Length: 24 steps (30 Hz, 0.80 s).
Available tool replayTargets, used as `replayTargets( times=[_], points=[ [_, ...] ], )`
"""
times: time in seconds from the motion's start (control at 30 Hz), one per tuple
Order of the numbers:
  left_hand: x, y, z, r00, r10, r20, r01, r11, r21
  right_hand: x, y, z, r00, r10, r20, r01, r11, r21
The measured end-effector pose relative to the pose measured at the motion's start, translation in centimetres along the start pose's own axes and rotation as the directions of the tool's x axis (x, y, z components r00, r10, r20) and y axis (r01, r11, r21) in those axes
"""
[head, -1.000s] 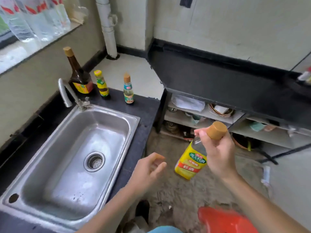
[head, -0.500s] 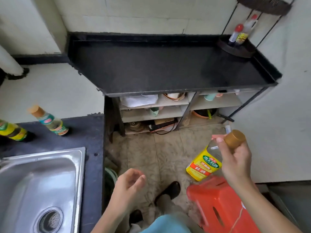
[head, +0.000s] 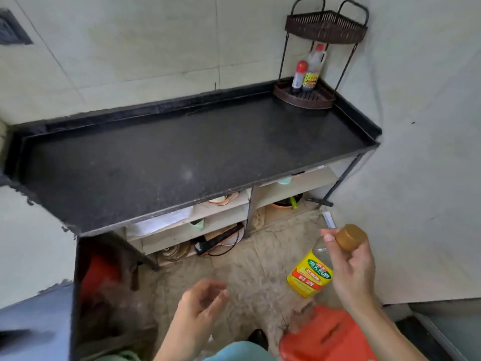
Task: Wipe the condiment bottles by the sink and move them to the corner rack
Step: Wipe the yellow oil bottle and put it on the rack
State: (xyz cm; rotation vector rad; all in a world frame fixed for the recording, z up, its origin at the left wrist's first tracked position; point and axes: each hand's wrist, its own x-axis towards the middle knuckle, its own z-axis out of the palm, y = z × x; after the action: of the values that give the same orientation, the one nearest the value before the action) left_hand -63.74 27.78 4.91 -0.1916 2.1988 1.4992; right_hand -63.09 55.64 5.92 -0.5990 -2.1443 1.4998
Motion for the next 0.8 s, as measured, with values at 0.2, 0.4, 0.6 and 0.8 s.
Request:
replayTargets(
  times=[0.2,0.4,0.6,0.8],
  points=[
    [8.1,5.2,2.2,0.997,0.039,0.060,-0.041,0.999,0.029,8.5,1.3,-0.6,0.997,0.043,-0.058,-0.044,0.999,-0.003],
    [19.7,11.9,4.2,0.992,0.080,0.094,-0.079,0.997,-0.019,20.3,2.2,0.8,0.991,0.050,-0.123,-0.056,0.998,-0.041],
    [29.2,19.2,5.4,0.990,0.080,0.120,-0.070,0.994,-0.084,33.4,-0.8,3.5,0.989,-0.003,-0.148,-0.006,0.998,-0.062],
    [35.1,22.5,6.6,0.994,0.028,0.104,-0.018,0.995,-0.098,46.8,-1.1,6.0,0.985,-0.071,-0.160,0.055,0.993,-0.100]
  ],
)
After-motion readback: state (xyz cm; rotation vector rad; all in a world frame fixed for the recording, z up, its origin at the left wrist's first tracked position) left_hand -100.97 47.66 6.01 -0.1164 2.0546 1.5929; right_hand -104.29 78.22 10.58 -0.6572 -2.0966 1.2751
